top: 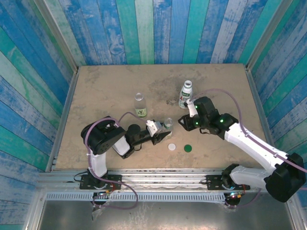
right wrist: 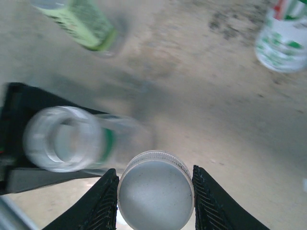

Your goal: Screw on the bottle caps

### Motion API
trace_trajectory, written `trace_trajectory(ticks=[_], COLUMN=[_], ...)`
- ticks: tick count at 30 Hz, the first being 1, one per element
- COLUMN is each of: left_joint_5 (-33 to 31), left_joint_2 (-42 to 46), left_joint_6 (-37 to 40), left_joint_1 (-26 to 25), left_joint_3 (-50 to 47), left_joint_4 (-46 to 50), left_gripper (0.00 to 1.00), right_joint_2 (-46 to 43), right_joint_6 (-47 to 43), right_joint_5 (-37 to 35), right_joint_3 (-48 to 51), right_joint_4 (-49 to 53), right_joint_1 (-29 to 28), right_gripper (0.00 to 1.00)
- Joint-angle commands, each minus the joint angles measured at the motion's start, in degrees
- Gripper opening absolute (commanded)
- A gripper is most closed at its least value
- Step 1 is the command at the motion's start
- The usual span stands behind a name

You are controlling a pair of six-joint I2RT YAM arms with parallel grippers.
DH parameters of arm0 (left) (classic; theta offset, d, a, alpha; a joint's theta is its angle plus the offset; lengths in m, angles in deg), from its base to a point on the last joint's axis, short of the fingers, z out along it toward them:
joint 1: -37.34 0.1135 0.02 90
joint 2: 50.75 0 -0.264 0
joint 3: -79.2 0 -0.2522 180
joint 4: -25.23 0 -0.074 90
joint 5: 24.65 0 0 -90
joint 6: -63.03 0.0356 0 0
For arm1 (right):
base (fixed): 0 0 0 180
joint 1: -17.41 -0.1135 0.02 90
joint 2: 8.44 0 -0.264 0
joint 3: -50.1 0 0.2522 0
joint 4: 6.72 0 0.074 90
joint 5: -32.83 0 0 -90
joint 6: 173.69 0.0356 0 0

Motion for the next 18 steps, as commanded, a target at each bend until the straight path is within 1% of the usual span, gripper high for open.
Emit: trace_trajectory(ticks=[1, 7, 11, 18], left_joint_5=[1.34, 1.90, 2.51, 3.00], left_joint_2=[-0.37, -0.47, -0.48, -0.58], left_joint_6=[1.20, 1.66, 1.98, 2.40], left_joint_1=[-0.09, -0.09, -0.09, -0.09], left_joint_3=[0.06, 0.14, 0.17, 0.57], left_joint_4=[4.19, 4.34, 4.77, 5.78], left_gripper=[0.00, 0.01, 0.01, 0.02], right_joint_2=[1.50, 6.74, 9.31, 11.32], right_joint_6=[-1.25, -3.88, -5.01, -6.10], right_joint_5=[4.83, 3.08, 1.34, 1.75], right_joint_3=[-4.10, -9.38, -10.67, -11.40], right_joint_4=[2.57, 4.61, 5.57, 6.42], right_joint_1=[-1.84, -5.61, -6.49, -7.06], right_gripper=[0.39, 0.40, 0.40, 0.39])
